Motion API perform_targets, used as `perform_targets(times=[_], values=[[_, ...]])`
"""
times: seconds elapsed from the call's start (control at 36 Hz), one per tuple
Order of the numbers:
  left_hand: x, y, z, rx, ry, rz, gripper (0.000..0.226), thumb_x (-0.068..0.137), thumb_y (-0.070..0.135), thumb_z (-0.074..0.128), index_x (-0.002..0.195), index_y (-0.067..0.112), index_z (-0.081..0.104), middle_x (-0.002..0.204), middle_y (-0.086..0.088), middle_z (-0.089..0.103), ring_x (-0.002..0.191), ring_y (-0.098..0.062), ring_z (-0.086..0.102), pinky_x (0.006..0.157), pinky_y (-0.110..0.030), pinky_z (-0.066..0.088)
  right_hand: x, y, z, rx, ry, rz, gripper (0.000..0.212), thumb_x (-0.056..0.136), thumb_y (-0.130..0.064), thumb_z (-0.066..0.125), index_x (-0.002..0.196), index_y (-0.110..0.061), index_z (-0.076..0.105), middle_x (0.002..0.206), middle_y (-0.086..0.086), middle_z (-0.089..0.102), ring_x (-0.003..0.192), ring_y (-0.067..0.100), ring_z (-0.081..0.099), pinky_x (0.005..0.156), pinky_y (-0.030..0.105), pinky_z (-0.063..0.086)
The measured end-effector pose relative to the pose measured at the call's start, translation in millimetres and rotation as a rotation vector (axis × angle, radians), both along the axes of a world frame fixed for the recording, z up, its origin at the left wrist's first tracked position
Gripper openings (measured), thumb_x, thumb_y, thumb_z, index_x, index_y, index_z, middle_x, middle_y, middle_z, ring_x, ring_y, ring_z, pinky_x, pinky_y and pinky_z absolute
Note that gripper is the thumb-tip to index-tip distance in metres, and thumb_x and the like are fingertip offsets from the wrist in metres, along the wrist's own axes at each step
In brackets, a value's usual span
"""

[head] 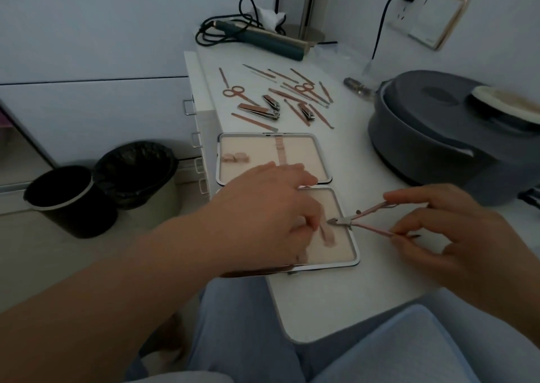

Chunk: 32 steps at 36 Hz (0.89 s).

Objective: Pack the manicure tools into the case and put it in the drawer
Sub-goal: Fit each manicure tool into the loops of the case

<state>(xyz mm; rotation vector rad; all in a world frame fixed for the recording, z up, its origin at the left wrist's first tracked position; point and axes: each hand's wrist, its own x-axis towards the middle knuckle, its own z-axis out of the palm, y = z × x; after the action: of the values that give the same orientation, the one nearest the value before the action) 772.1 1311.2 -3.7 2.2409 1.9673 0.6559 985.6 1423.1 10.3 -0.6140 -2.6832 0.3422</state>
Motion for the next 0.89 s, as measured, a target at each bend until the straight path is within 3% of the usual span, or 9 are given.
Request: perform_targets(times=[0.06, 0.22, 0.31, 0.44, 0.56, 0.67, 0.75, 0.89], values=[[-7, 1, -1, -0.038, 0.019, -0.031, 0.022, 0.085, 0.037, 0.048, 0.099, 0.038, 0.064, 0.143, 0.006, 0.038, 0.135, -0.009, 0.020, 0.107, -0.024, 0.009, 0, 1, 0, 0.020, -0.019, 0.004, 0.025, 0.070, -0.040, 0.049, 0.066, -0.023, 0.067, 0.103, -0.012, 0.058, 0.093, -0.004, 0.043, 0.082, 0.002, 0.031], [-11, -4, -4, -0.171, 0.048, -0.083, 0.038, 0.083, 0.051, 0.032, 0.118, 0.051, 0.048, 0.148, 0.005, 0.026, 0.134, -0.012, 0.017, 0.104, -0.025, 0.010, -1, 3, 1, 0.058, -0.031, 0.012, 0.024, 0.071, -0.037, 0.050, 0.065, -0.021, 0.067, 0.100, -0.009, 0.059, 0.092, -0.005, 0.041, 0.078, 0.004, 0.037], [-11, -4, -8, -0.180, 0.064, -0.074, 0.040, 0.084, 0.054, 0.028, 0.122, 0.056, 0.040, 0.150, 0.006, 0.020, 0.132, -0.008, 0.012, 0.103, -0.023, 0.007, -2, 4, 1, 0.052, -0.030, 0.020, 0.025, 0.071, -0.037, 0.050, 0.064, -0.020, 0.067, 0.100, -0.009, 0.059, 0.092, -0.004, 0.042, 0.083, 0.001, 0.032], [-9, -4, -10, -0.189, 0.102, -0.044, 0.047, 0.086, 0.054, 0.023, 0.131, 0.049, 0.033, 0.151, 0.003, 0.019, 0.135, -0.012, 0.014, 0.109, -0.028, 0.007, 0, 6, 4, 0.099, -0.058, 0.036, 0.024, 0.073, -0.035, 0.050, 0.066, -0.019, 0.067, 0.099, -0.006, 0.061, 0.094, -0.002, 0.043, 0.083, 0.005, 0.034], [-10, -3, -8, -0.169, 0.075, -0.047, 0.043, 0.086, 0.052, 0.028, 0.126, 0.048, 0.041, 0.148, 0.002, 0.028, 0.132, -0.013, 0.021, 0.106, -0.028, 0.013, 2, 8, 9, 0.169, -0.085, 0.056, 0.026, 0.073, -0.034, 0.050, 0.064, -0.017, 0.067, 0.100, -0.005, 0.060, 0.095, 0.002, 0.043, 0.082, 0.010, 0.037], [-5, 5, -5, -0.152, 0.096, 0.019, 0.039, 0.088, 0.048, 0.029, 0.127, 0.050, 0.032, 0.135, 0.006, 0.036, 0.120, -0.014, 0.033, 0.097, -0.035, 0.027, -2, 8, 13, 0.228, -0.105, 0.091, 0.027, 0.073, -0.033, 0.049, 0.062, -0.015, 0.067, 0.100, -0.005, 0.061, 0.095, 0.008, 0.047, 0.076, 0.022, 0.042], [-3, 18, 1, -0.168, 0.102, 0.037, 0.033, 0.089, 0.043, 0.039, 0.120, 0.049, 0.047, 0.122, 0.004, 0.041, 0.110, -0.017, 0.038, 0.089, -0.037, 0.031, -3, 8, 13, 0.219, -0.122, 0.088, 0.028, 0.073, -0.034, 0.048, 0.062, -0.016, 0.067, 0.100, -0.003, 0.064, 0.094, 0.007, 0.048, 0.075, 0.025, 0.045], [-6, 30, 7, -0.143, 0.054, 0.006, 0.015, 0.081, 0.046, 0.056, 0.094, 0.043, 0.063, 0.116, 0.007, 0.045, 0.107, -0.013, 0.038, 0.086, -0.031, 0.026, -3, 8, 13, 0.187, -0.152, 0.088, 0.029, 0.072, -0.037, 0.047, 0.064, -0.018, 0.067, 0.100, -0.004, 0.063, 0.095, 0.003, 0.045, 0.080, 0.013, 0.035]])
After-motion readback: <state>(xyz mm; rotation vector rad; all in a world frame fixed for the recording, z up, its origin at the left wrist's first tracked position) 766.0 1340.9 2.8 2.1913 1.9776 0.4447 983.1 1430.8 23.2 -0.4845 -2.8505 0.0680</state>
